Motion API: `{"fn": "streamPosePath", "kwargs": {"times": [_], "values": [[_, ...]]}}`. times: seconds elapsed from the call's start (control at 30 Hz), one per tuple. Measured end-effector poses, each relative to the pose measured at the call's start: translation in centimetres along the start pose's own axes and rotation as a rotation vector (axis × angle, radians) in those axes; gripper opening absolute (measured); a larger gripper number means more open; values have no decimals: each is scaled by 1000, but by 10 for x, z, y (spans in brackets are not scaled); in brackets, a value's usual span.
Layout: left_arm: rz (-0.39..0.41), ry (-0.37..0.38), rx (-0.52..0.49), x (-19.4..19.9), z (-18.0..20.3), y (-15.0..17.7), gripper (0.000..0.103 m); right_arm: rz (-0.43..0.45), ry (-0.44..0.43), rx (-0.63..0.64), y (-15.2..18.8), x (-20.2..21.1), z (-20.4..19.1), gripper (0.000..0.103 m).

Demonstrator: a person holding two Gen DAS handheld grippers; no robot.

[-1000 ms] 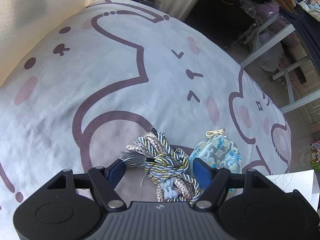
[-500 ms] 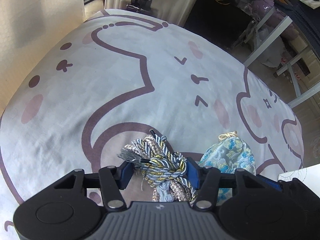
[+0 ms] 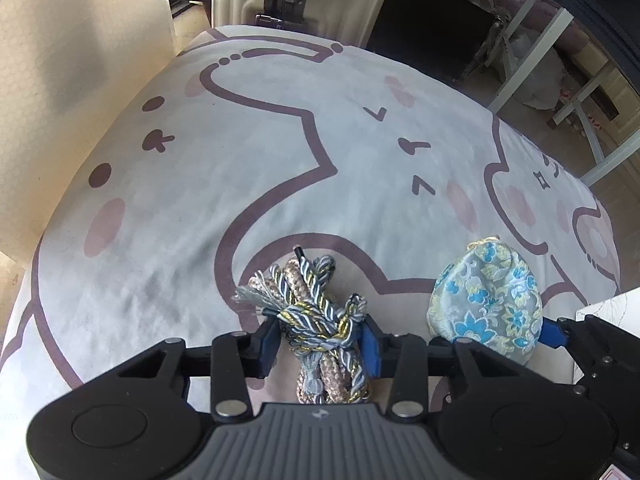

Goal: Organize objects
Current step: 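Lift the rope and floral pouch and carry both over the white box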

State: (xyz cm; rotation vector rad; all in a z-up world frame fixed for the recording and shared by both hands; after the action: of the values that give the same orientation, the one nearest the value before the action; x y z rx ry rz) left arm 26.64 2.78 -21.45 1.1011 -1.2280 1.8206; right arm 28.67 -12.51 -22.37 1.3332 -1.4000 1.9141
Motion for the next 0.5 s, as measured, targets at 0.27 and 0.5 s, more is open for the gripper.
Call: {"fn": "streamPosePath", "kwargs": {"times": [0.27,0.5], "values": [[43,-19,-37,28,-4,3,42,76,8,-47,-4,45,5,74],[98,2,-105,66,7,8,42,129,19,-125,-3,95,16,74]]}}
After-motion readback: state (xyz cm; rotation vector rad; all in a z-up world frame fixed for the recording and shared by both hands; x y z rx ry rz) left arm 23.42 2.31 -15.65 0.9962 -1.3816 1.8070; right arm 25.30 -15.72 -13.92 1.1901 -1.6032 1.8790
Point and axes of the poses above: each gripper's, at about its wrist camera, not at the fingertips, and x roughly against the way its jaws point, z to its right, y to its underside, the point moved 7 cm from there along -x, roughly the way its jaws point, and after that the axes turned 2 degrees about x, right-handed, at the moved point
